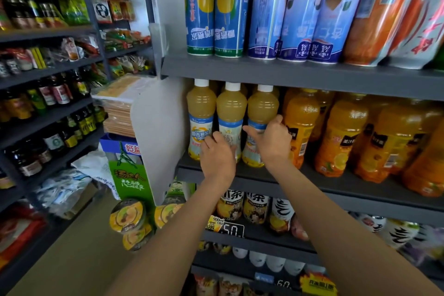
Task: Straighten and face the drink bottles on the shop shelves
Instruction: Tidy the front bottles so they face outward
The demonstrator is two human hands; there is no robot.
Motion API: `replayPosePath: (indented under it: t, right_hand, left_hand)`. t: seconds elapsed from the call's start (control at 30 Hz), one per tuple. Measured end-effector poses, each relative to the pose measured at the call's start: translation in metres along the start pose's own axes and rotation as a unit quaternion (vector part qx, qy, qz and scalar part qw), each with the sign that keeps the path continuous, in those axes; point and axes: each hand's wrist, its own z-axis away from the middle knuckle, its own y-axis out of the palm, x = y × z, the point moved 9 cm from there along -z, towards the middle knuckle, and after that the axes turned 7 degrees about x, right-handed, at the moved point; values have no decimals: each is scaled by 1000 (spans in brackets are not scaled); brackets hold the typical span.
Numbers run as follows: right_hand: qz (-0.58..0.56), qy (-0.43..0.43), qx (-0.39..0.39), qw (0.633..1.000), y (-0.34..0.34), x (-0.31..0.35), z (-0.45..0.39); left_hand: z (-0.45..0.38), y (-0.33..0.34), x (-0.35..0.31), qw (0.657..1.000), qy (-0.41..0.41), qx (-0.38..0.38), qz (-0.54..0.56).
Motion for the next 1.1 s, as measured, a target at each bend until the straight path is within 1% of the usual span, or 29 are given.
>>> replayPosePath:
  t: [0.1,0.2,0.3,0.37,0.4,0.43,0.5,0.6,0.67,0.73,0.83,0.9,0.97,1.03,1.1]
  right_hand:
    - [12,2,9,1000,1,0,-3]
    - [-23,5,35,999,3,-1,-7]
    - [-90,-23,91,992,7,-2,-4]
    - [-97,-61,127,985,2,-6,5]
    - [-90,-83,142,982,-4,-10,10]
    - [-82,-106,154,979,-12,-15,17]
    - [-77,-146,172,971,-36,-29,31]
    - [-56,-185,189,963,-88,-66,51]
    - [-29,-192,198,961,-132,-111,63]
    - [7,-170,199,965,-181,-177,74]
    - [52,-89,197,975,-266,-310,94]
    - [84,-24,192,977,-325,-401,113]
    - [108,59,182,976,-386,-485,137]
    - [123,130,174,968,-443,-551,159]
    - [147,165,155,963,-498,-604,175]
  left_hand:
    - [1,1,1,1000,4,-16,4]
    - [0,0,2,999,8,-27,24]
    - [9,-1,9,990,-15,-60,128]
    - [24,-2,8,974,-32,-98,201]
    - [31,-2,2,970,-31,-111,213]
    - [39,-1,-7,969,-24,-120,213]
    - [59,4,-34,969,14,-126,211]
    - [96,33,-94,969,77,-91,216]
    - [126,59,-146,968,102,-53,223]
    - [159,88,-201,965,118,-18,235]
    - [217,133,-298,953,152,44,260]
    - [261,172,-367,945,169,123,251]
    - [309,214,-438,934,199,215,203]
    - [354,248,-506,909,246,289,171]
    - [389,268,-575,885,291,321,170]
